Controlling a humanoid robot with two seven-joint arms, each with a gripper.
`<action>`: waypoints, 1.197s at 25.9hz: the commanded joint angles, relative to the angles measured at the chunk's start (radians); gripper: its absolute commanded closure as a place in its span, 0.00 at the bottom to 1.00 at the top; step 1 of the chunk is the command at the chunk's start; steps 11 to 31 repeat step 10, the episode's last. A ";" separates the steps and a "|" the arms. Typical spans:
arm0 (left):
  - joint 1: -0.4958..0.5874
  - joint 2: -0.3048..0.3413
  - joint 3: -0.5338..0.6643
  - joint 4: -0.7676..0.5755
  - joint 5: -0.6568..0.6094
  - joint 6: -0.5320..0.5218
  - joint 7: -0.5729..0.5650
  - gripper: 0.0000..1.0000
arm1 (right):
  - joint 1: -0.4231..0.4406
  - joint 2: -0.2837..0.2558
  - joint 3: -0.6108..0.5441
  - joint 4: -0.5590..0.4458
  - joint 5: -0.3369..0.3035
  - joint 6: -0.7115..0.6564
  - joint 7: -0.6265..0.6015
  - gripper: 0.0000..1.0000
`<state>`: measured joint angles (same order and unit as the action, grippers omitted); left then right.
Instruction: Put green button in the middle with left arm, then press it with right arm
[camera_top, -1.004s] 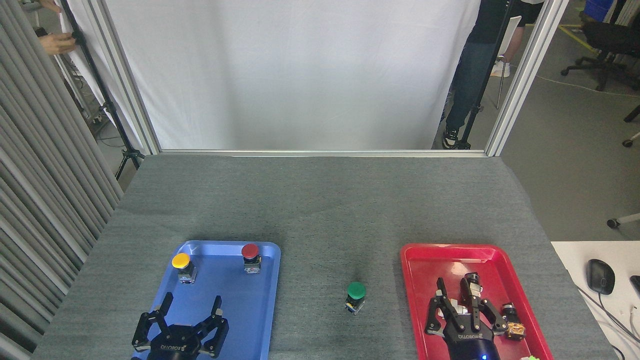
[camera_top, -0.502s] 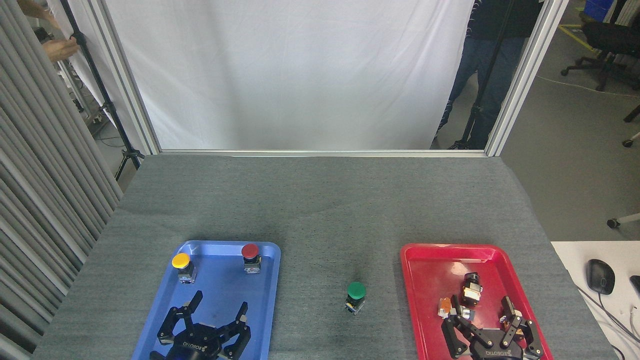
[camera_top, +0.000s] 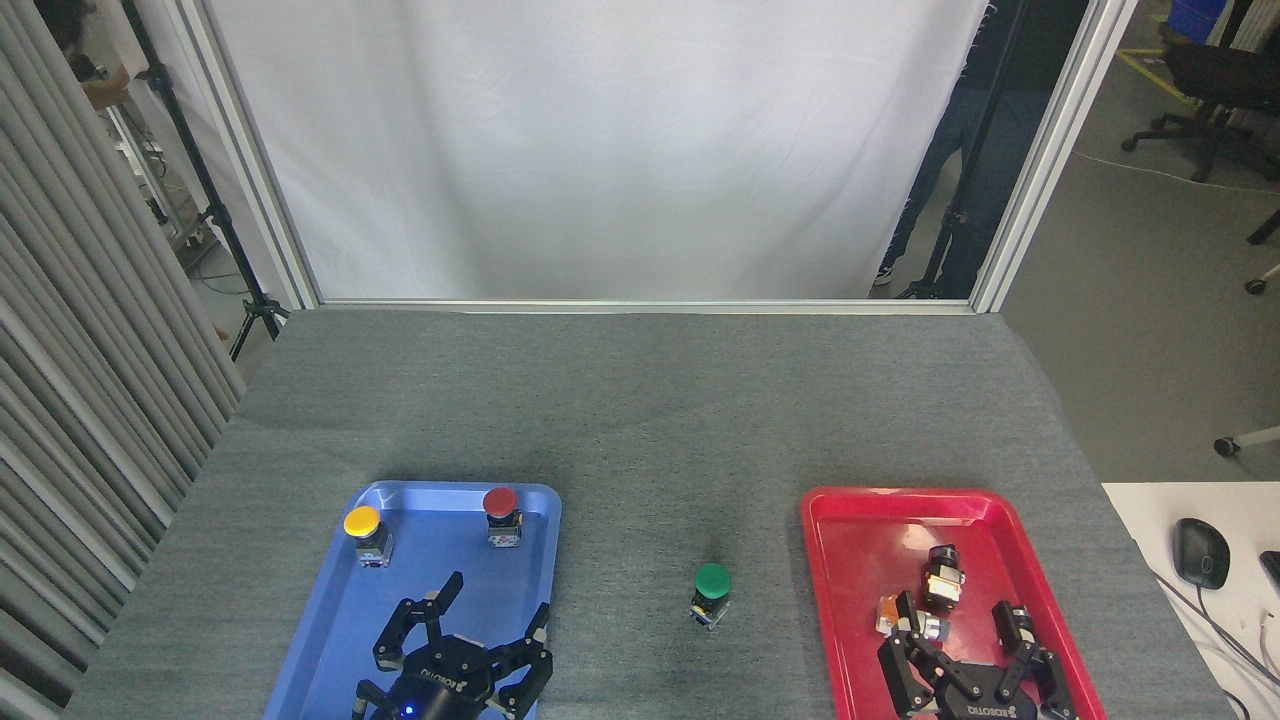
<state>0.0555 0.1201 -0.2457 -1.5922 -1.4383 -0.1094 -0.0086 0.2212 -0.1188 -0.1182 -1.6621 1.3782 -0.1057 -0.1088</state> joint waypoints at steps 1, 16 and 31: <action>-0.037 0.003 -0.049 0.029 -0.004 -0.006 -0.031 0.01 | 0.001 -0.005 0.003 0.002 0.033 -0.002 -0.009 0.00; -0.117 -0.005 -0.147 0.092 -0.002 -0.072 -0.057 0.01 | 0.001 -0.009 0.009 0.004 0.101 -0.002 -0.006 0.00; -0.117 -0.005 -0.147 0.092 -0.002 -0.072 -0.057 0.01 | 0.001 -0.009 0.009 0.004 0.101 -0.002 -0.006 0.00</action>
